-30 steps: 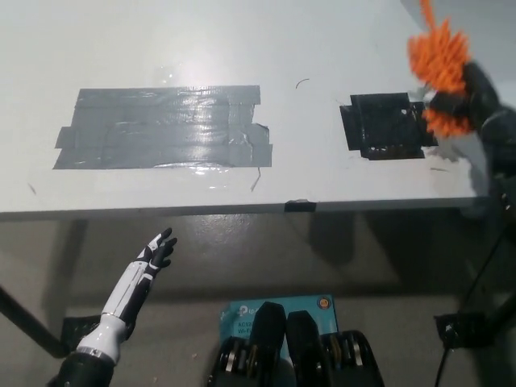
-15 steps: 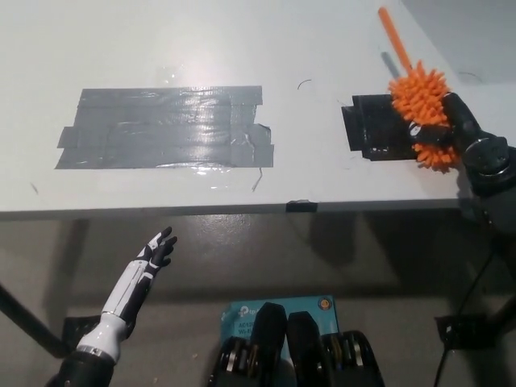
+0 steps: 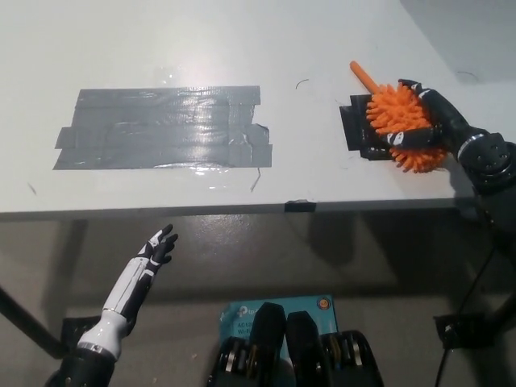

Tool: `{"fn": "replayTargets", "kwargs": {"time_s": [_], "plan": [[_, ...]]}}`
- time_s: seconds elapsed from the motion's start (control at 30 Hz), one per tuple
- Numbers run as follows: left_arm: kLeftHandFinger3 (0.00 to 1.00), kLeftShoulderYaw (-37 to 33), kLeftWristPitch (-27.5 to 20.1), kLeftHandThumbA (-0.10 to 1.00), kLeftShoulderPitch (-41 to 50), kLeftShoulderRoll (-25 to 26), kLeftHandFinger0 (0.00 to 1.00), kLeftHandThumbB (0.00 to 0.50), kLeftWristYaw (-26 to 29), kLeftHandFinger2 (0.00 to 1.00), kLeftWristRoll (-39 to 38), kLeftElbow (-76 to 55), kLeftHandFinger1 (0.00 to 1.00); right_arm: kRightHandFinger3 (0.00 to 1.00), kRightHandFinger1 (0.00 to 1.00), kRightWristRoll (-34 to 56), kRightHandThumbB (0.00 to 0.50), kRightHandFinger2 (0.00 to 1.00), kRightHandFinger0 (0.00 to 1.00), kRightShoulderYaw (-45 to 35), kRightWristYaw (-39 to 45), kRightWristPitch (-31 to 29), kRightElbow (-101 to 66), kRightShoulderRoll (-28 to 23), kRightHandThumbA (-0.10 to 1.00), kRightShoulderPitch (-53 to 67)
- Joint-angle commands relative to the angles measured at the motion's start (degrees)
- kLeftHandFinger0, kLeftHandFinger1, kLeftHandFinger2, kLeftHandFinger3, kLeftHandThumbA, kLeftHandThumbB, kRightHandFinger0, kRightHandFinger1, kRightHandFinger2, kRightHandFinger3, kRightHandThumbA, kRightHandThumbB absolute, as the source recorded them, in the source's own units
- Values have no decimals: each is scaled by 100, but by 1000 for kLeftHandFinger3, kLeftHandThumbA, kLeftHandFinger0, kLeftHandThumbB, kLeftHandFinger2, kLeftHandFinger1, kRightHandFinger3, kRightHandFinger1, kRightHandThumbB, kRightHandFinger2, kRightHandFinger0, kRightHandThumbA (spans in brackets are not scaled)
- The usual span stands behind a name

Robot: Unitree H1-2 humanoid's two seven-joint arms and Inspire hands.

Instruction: A person hands an oraange duster to the robot and the robot grabs it with its right hand and places it on the black marked spot infron tof it on the desk

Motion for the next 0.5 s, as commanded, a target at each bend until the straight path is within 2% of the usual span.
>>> {"fn": "replayTargets", "kwargs": {"time_s": [0.0, 0.07, 0.17, 0.2, 0.27, 0.47], "plan": [[1000, -29, -14, 1000, -131, 83, 1000, 195, -40, 1000, 83, -155, 1000, 1000, 1000, -89, 418, 1000, 1000, 27, -35, -206, -503, -158, 822, -98], [1000, -39, -20, 1000, -134, 91, 1000, 196, -30, 1000, 112, -157, 1000, 1000, 1000, -84, 420, 1000, 1000, -1, -20, -140, -779, -194, 831, -19], [1000, -46, 26, 1000, -196, 90, 1000, 203, -6, 1000, 162, -149, 1000, 1000, 1000, -137, 380, 1000, 1000, -51, 29, 111, -1769, -334, 832, 167], [1000, -46, 27, 1000, -212, 89, 1000, 203, -3, 1000, 169, -146, 1000, 1000, 1000, -129, 380, 1000, 1000, -69, 42, 141, -1882, -348, 832, 185], [1000, -52, 17, 1000, -240, 84, 1000, 199, 8, 1000, 204, -140, 1000, 1000, 1000, -105, 411, 1000, 1000, -182, 106, 401, -2790, -454, 905, 330], [1000, -49, 57, 1000, -268, 71, 1000, 211, 10, 1000, 220, -158, 1000, 1000, 1000, 54, 400, 1000, 1000, -510, 305, 836, -4847, -687, 936, 600]]}}
